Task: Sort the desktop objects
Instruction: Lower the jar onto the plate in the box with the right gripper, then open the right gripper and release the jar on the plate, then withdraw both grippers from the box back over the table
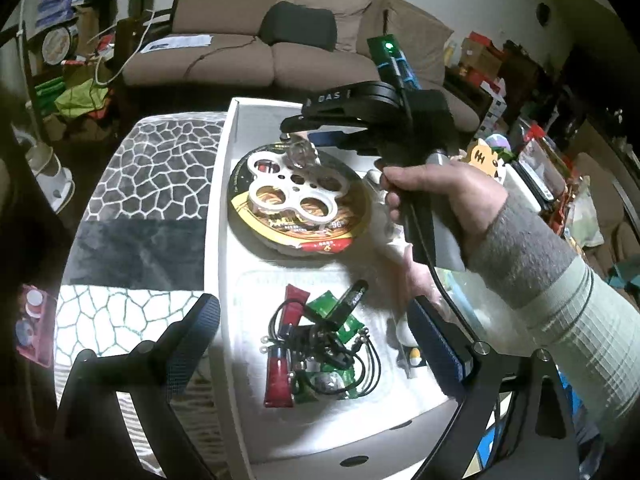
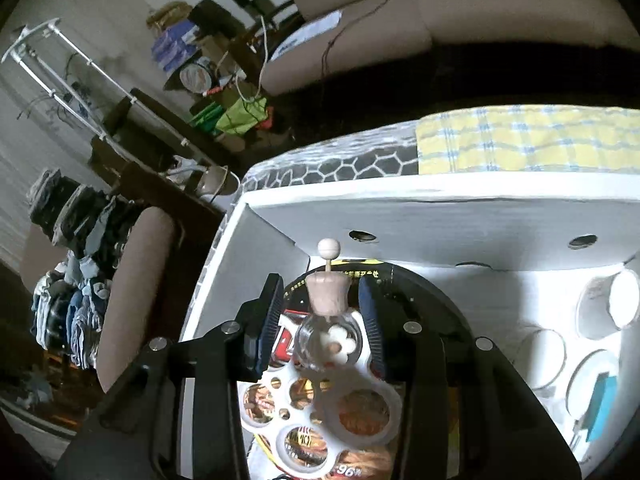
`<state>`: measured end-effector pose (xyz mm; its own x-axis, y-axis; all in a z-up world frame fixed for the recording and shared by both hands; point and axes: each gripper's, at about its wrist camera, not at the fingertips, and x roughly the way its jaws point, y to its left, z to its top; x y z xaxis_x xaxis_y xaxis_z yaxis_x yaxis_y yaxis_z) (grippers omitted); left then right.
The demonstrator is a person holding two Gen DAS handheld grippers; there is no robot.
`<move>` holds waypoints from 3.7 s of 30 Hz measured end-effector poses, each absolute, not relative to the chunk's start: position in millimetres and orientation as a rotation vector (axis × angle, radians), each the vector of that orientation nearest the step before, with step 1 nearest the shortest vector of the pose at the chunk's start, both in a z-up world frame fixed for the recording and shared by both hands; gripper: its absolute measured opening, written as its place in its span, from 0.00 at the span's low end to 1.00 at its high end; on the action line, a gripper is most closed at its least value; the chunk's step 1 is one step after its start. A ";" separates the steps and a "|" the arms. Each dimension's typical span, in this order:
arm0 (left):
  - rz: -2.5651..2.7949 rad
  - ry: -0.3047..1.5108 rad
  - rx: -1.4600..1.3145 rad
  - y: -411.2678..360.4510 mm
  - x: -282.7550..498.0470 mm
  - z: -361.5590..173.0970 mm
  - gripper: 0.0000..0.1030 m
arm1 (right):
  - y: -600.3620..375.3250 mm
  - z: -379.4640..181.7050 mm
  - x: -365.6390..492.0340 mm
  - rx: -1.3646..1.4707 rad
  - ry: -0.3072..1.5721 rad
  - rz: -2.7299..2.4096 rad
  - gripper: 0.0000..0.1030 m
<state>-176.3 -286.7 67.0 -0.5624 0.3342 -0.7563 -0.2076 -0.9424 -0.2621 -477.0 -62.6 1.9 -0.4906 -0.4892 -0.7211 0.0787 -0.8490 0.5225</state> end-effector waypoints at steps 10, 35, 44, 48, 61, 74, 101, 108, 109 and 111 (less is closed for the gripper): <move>2.522 -0.212 -1.277 -283.7 -177.9 61.7 0.93 | -68.7 10.1 -477.0 1.274 -0.500 -2.403 0.22; 2.506 -0.184 -1.292 -274.1 -174.4 62.1 0.93 | -101.7 45.1 -437.4 1.266 -0.103 -2.624 0.47; 2.568 -0.196 -1.291 -268.0 -161.3 68.5 0.93 | -46.0 74.5 -387.9 1.250 -0.281 -2.530 0.47; 2.614 -0.167 -1.314 -252.8 -158.1 71.6 0.95 | -34.1 78.7 -360.3 1.302 -0.216 -2.538 0.47; 2.688 -0.168 -1.328 -214.5 -122.6 87.1 0.95 | -36.7 96.7 -273.6 1.285 -0.083 -2.567 0.47; 2.735 -0.132 -1.306 -175.8 -56.8 125.0 0.95 | -17.1 135.8 -171.5 1.232 -0.052 -2.588 0.47; 2.792 -0.013 -1.148 -44.3 66.5 165.9 1.00 | 140.9 158.9 39.5 1.199 -0.180 -2.651 1.00; 2.779 0.079 -1.128 -13.3 67.8 167.8 1.00 | 172.7 163.1 59.8 1.168 -0.210 -2.698 1.00; 2.773 0.080 -1.122 -9.8 66.1 166.9 1.00 | 176.0 163.2 60.7 1.166 -0.205 -2.707 1.00; 2.761 0.070 -1.126 -4.8 61.5 164.0 1.00 | 183.5 161.9 60.0 1.174 -0.195 -2.722 1.00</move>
<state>61.5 -4.8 164.0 -0.7041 0.1293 -0.6982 -0.1644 -0.9863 -0.0169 60.0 183.5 161.9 -0.6752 -0.2073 -0.7079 0.1044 -0.9769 0.1865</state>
